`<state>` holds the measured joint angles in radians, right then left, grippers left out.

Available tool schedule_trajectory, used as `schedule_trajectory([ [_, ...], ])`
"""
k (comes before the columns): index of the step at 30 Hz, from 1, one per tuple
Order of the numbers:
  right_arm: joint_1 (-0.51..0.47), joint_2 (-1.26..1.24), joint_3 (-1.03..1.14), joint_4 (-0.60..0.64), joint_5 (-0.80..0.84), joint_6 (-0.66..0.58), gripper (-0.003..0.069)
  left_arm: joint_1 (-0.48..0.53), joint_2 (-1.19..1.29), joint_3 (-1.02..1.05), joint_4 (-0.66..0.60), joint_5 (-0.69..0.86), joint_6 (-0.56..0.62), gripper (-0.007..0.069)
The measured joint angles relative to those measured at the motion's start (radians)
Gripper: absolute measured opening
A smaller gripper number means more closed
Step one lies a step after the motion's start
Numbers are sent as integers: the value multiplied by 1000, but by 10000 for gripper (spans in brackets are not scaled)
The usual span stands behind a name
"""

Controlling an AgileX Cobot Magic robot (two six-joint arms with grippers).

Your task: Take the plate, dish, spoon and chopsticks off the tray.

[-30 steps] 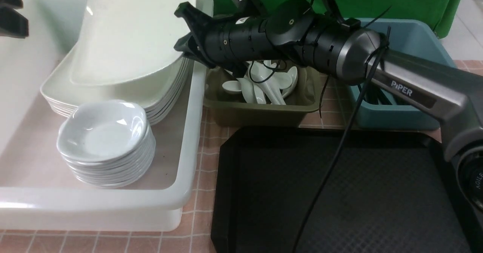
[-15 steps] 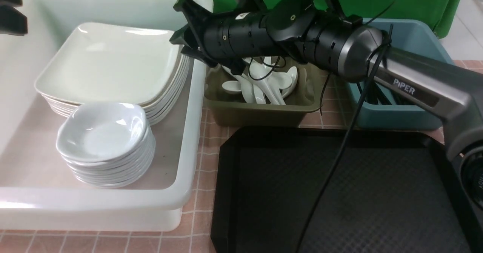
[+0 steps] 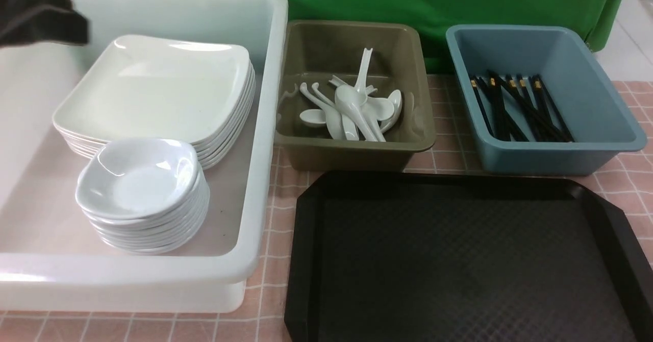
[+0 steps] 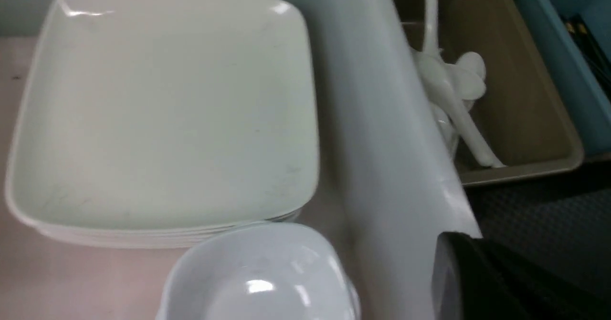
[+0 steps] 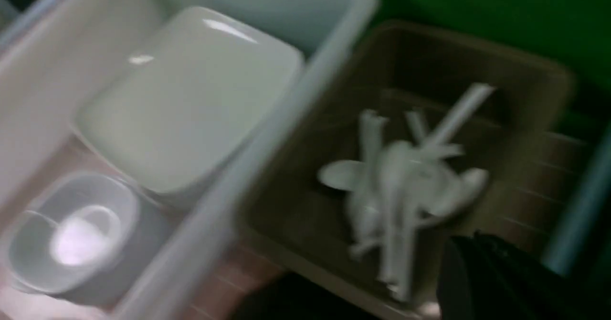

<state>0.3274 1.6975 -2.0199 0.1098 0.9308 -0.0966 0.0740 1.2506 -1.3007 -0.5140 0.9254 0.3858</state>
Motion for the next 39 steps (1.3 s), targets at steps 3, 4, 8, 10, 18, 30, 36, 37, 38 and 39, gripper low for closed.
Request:
schedule_trajectory([
  [3,-35,-192,12,-205,154,16,30,-105,0,0,-1,3,4,0],
  [4,-41,-231,23,-240,171,18,30,-123,-1,0,-1,3,5,0],
  [8,-47,-538,173,-301,160,38,30,-242,-28,0,-2,2,8,0],
  [10,-47,-647,260,-302,113,53,30,-270,-48,0,-2,2,9,0],
  [18,-47,-1281,980,-316,-384,147,30,-327,-281,162,-26,-63,65,4],
  [30,-47,-1664,1629,-317,-986,185,56,-327,-844,800,-36,-441,6,4],
  [36,-47,-1665,1639,-317,-1007,189,106,-327,-989,924,-35,-618,1,4],
  [37,-47,-1665,1639,-317,-1009,189,111,-327,-998,928,-34,-631,1,4],
  [38,-47,-1665,1639,-317,-1010,189,115,-327,-1004,929,-33,-637,1,4],
  [39,-47,-1665,1639,-317,-1010,189,117,-327,-1004,929,-33,-638,1,4],
])
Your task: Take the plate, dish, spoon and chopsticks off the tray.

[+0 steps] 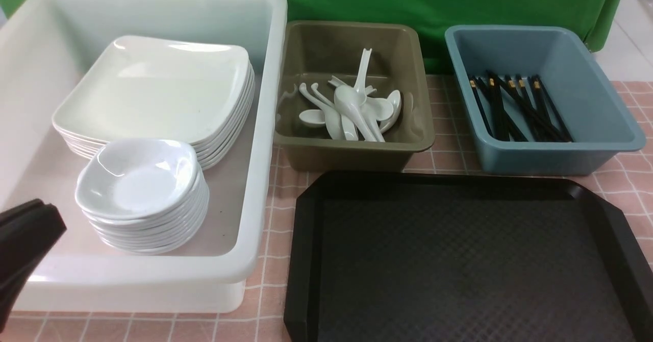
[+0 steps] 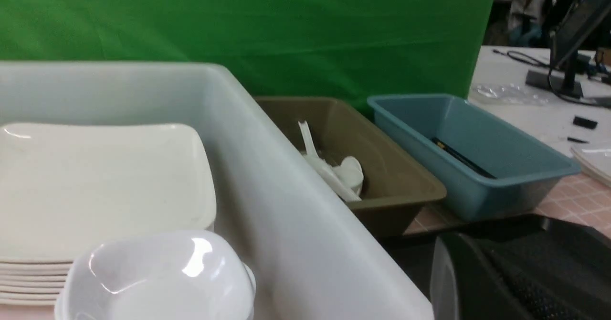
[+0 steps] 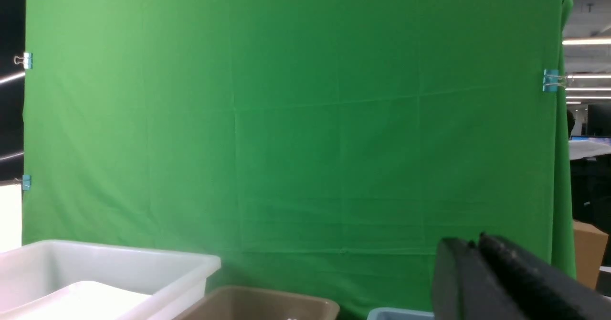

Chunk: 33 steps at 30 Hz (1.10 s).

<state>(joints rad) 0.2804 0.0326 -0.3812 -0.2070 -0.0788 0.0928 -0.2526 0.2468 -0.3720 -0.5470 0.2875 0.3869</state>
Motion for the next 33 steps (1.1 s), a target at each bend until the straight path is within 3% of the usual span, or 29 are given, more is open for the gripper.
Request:
schedule_trajectory([
  [4,0,0,0,0,-1,0,123,0,-2,1,18,-3,0,4],
  [17,0,0,0,0,-2,11,153,0,-2,1,244,-3,-1,4],
  [21,0,0,0,0,-3,11,162,16,-25,11,310,-6,-81,4],
  [26,0,0,0,0,-3,11,179,168,-164,156,454,-46,-309,4],
  [33,0,0,0,0,-3,12,190,279,-246,368,489,-103,-343,4],
])
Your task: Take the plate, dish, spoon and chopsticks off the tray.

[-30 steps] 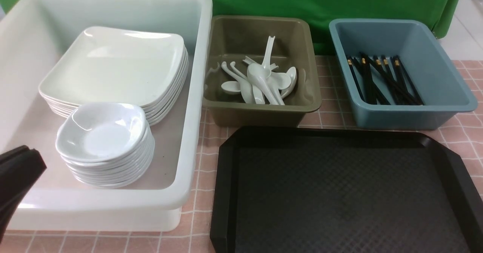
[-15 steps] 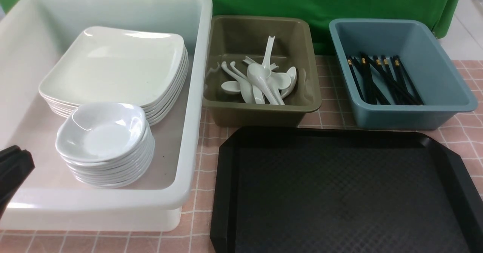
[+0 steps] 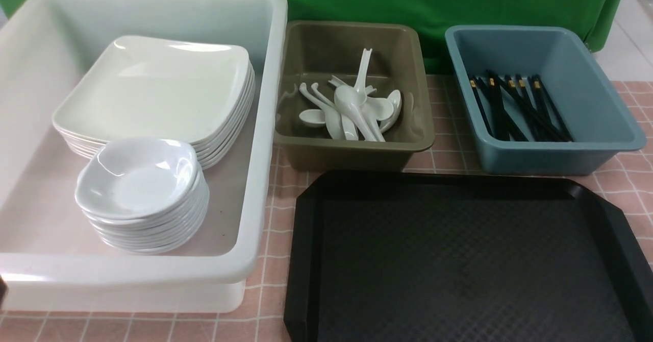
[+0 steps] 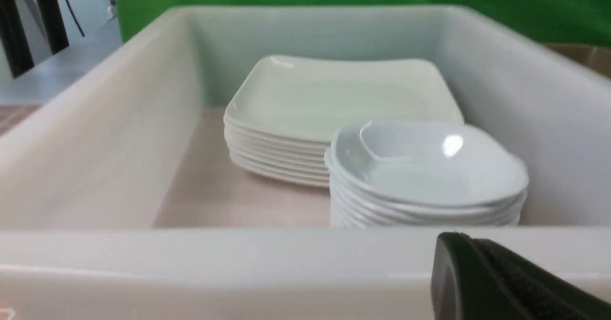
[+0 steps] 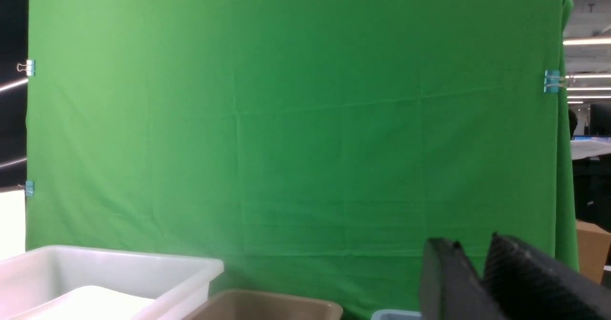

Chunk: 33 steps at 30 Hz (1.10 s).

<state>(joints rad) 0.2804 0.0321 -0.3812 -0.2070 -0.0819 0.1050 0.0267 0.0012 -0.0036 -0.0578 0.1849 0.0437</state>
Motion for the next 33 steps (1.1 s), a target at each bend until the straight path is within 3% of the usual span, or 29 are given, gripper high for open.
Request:
schedule_trajectory([
  [5,0,0,0,0,0,0,197,0,-2,10,4,54,0,5],
  [33,0,0,0,0,0,0,239,0,-2,10,7,36,1,5],
])
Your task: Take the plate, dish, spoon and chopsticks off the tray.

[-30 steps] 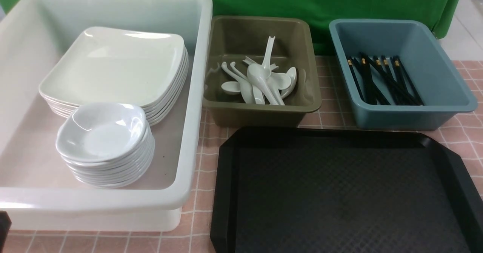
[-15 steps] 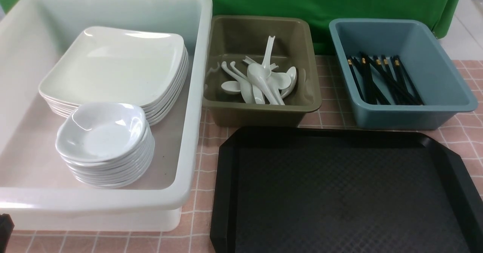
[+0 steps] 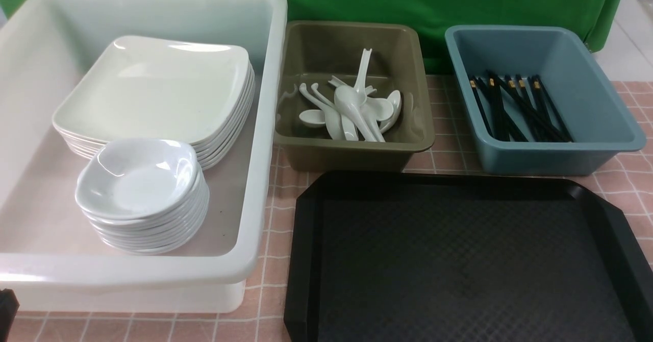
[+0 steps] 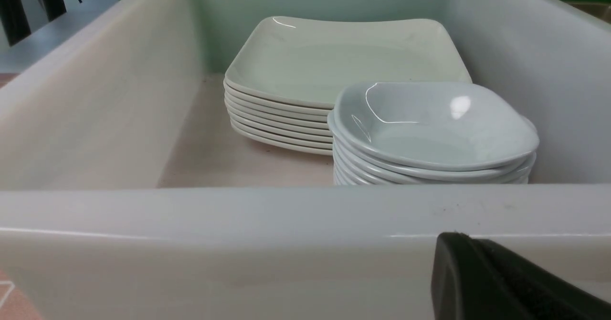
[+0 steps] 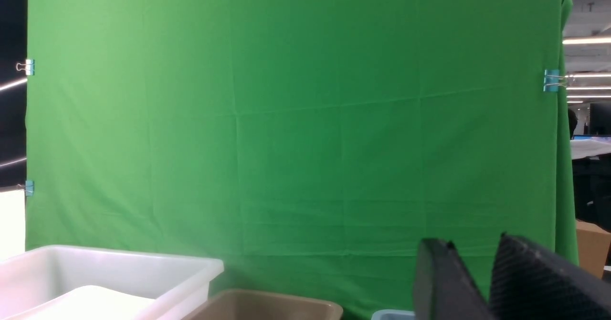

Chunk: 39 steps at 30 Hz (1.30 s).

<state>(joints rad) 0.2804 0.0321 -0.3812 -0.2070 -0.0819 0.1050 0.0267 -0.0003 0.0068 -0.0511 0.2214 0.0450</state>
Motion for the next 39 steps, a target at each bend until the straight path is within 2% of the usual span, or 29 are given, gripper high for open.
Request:
schedule_trajectory([
  [3,0,0,0,44,32,-16,240,0,0,0,0,0,12,5],
  [5,0,0,0,129,89,-66,240,0,0,0,0,0,20,5],
  [10,0,0,0,207,186,-124,240,0,0,0,0,0,25,5],
  [17,-18,-14,16,221,263,-203,240,0,0,0,0,0,25,5],
  [22,-210,-18,142,222,294,-292,240,0,0,0,0,0,25,5],
  [26,-277,-17,285,222,293,-300,240,0,0,0,0,0,25,5],
  [29,-289,-17,363,223,292,-285,241,0,0,0,0,-2,26,5],
  [39,-289,-17,365,228,282,-269,241,0,0,0,0,-1,26,5],
])
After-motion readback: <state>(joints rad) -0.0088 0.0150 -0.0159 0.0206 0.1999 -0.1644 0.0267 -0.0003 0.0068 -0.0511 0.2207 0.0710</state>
